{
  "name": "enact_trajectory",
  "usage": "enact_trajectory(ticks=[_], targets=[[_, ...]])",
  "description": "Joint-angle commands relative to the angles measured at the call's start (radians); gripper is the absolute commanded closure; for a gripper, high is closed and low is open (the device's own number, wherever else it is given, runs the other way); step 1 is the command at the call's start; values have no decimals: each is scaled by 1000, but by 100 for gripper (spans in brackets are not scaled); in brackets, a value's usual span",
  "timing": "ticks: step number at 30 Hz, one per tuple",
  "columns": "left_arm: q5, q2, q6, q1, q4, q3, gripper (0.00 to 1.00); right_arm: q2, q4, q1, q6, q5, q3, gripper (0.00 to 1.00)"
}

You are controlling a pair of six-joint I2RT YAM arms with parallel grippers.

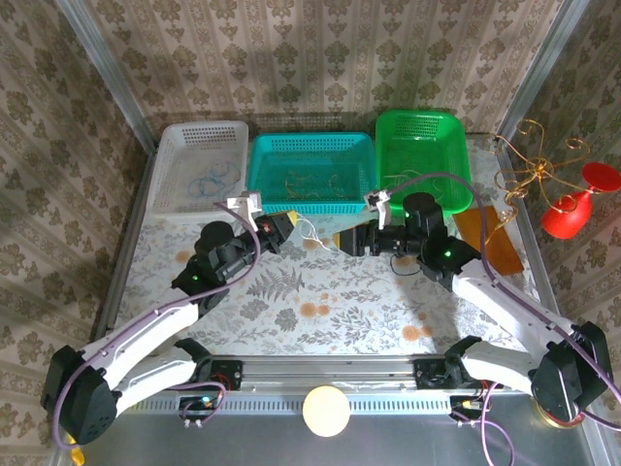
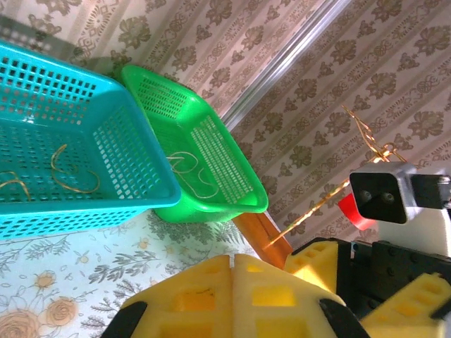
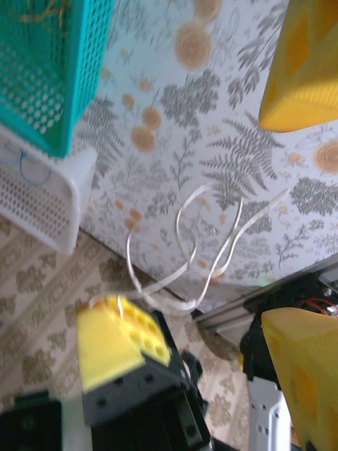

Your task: Untangle the cables

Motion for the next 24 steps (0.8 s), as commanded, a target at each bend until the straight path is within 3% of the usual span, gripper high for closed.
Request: enact_trajectory(ticks=[1, 6, 19, 24], targets=[[12, 15, -21, -16, 50, 42, 100, 19, 65, 28, -25, -46, 19, 36], [17, 29, -21, -27, 48, 59, 100, 61, 78, 47, -27, -51, 39, 46], [30, 36, -27, -38, 58, 63, 100, 131, 105, 67, -21, -33, 65, 57], [27, 33, -30, -44, 63, 48, 100, 139, 88, 65, -30, -25, 80, 78]])
